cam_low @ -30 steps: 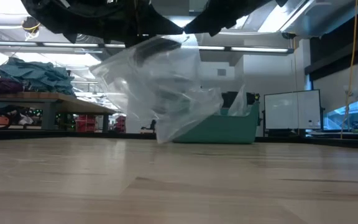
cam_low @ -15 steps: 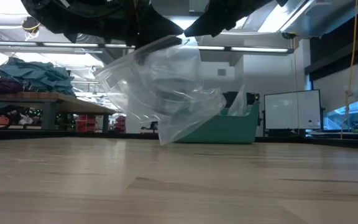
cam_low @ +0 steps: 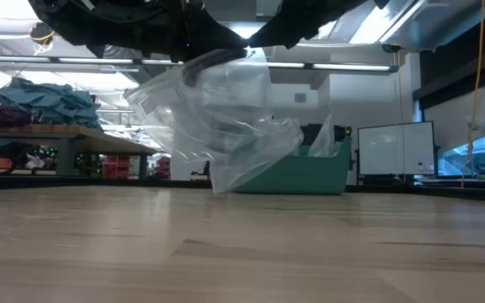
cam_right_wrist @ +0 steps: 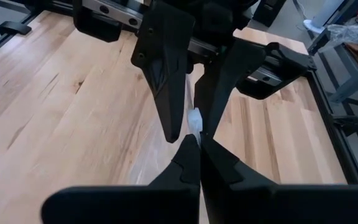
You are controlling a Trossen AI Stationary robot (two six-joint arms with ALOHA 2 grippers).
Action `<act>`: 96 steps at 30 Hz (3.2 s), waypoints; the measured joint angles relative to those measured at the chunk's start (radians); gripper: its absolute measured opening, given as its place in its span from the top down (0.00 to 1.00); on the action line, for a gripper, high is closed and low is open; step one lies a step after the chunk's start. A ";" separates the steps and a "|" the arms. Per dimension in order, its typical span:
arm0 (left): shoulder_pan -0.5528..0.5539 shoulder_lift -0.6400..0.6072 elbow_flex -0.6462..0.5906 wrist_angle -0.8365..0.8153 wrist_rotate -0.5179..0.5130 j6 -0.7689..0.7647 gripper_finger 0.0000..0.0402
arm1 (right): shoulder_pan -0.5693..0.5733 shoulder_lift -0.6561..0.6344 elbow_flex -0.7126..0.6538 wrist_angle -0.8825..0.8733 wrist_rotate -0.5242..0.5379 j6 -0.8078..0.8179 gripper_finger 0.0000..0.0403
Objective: Roll bandage
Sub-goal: Open the transparent zip bag
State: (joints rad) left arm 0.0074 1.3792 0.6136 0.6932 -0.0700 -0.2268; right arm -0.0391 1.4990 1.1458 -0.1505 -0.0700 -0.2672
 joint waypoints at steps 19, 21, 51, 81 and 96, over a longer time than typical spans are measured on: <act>-0.001 0.000 0.000 -0.003 0.001 -0.052 0.98 | -0.001 0.000 0.000 -0.012 -0.019 0.000 1.00; -0.001 0.000 0.000 -0.003 0.002 -0.062 0.97 | -0.001 0.000 0.000 -0.018 -0.019 0.000 1.00; -0.001 -0.047 0.002 -0.093 0.051 -0.107 0.98 | -0.001 -0.021 0.001 -0.063 -0.046 0.000 1.00; -0.002 -0.047 -0.001 -0.116 0.069 -0.119 0.96 | 0.000 -0.098 0.068 -0.409 0.034 -0.049 1.00; -0.003 -0.070 -0.001 -0.143 0.093 -0.141 0.96 | 0.000 -0.123 0.132 -0.600 0.061 -0.056 1.00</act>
State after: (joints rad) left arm 0.0044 1.3089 0.6129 0.5504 0.0227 -0.3676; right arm -0.0391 1.3762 1.2774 -0.7503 -0.0090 -0.3234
